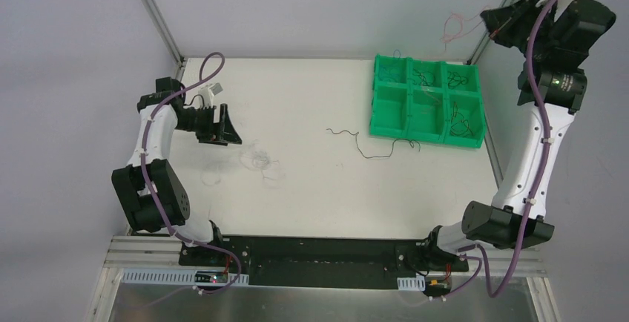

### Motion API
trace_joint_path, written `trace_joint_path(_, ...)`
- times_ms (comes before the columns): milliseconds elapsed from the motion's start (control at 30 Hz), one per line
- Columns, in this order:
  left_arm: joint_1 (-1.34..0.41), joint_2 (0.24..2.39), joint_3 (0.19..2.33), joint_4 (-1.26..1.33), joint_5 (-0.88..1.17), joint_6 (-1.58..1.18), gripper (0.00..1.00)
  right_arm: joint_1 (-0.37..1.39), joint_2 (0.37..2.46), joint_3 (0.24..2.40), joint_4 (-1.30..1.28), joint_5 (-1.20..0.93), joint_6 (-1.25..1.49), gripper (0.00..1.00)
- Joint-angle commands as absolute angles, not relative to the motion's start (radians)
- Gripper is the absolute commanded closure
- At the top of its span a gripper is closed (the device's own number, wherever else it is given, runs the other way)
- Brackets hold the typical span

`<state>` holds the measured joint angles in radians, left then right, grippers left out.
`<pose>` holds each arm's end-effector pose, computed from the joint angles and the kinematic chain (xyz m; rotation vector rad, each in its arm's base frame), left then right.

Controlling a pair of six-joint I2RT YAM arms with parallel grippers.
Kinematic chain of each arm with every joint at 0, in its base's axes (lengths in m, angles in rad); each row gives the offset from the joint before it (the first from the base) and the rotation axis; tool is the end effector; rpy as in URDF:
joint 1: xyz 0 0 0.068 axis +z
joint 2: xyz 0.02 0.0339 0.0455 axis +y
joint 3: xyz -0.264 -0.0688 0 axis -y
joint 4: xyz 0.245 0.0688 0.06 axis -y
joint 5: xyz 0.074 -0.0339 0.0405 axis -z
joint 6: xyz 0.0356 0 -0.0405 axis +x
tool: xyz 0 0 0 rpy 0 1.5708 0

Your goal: Untangle the cables

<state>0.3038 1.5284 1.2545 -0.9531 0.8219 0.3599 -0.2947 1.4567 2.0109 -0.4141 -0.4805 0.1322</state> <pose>0.2884 0.0631 0.2763 0.2515 2.4200 -0.8623 0.2643 -0.0630 0.5705 -0.0889 1.4473 0.2104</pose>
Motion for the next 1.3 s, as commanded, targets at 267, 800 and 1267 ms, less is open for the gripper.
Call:
trace_joint_path(267, 0.227, 1.468, 1.277, -0.93, 0.899, 0.35, 0.27, -0.276, 1.35, 1.64, -0.396, -0.453, -0.065, 1.0)
trace_joint_path(800, 0.225, 1.453, 1.271, -0.925, 0.887, 0.309, 0.27, -0.238, 1.446, 1.397, -0.302, -0.368, -0.297, 1.0)
trace_joint_path(1267, 0.219, 1.432, 1.268, -0.924, 0.854, 0.296, 0.27, -0.146, 1.699, 1.531, -0.404, -0.261, -0.384, 0.7)
